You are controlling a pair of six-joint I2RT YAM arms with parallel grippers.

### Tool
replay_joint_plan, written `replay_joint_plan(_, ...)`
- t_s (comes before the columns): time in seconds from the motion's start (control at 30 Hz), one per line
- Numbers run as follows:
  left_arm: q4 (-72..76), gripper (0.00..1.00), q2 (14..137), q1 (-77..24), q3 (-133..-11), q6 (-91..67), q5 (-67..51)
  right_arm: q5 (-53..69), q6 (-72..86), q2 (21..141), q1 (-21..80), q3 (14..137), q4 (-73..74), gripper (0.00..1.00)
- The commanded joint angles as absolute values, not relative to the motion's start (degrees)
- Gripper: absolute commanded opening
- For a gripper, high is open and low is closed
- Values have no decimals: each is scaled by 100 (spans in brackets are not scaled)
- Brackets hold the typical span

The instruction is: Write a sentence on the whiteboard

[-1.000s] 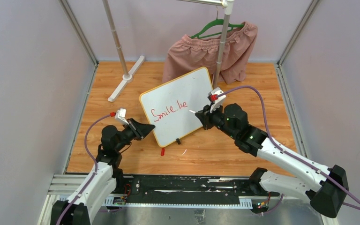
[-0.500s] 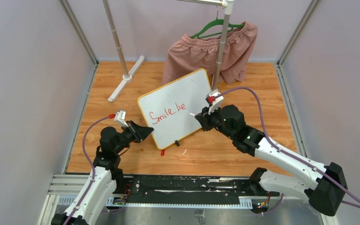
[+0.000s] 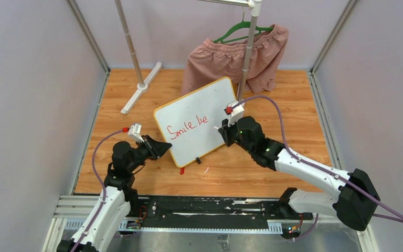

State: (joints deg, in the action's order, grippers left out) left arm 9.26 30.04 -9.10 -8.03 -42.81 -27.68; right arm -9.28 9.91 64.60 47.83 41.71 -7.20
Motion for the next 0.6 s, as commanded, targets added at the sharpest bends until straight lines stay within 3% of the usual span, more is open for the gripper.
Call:
replay_joint_plan(0.0, 633, 0, 2977, -923, -931, -4185, -2612, -1244, 949, 6470, 4729, 4339, -1074, 0)
replay_joint_plan(0.57, 572, 0, 2888, -923, -910, -4157, -2574, -1286, 744, 6504, 4474, 4276, -1398, 0)
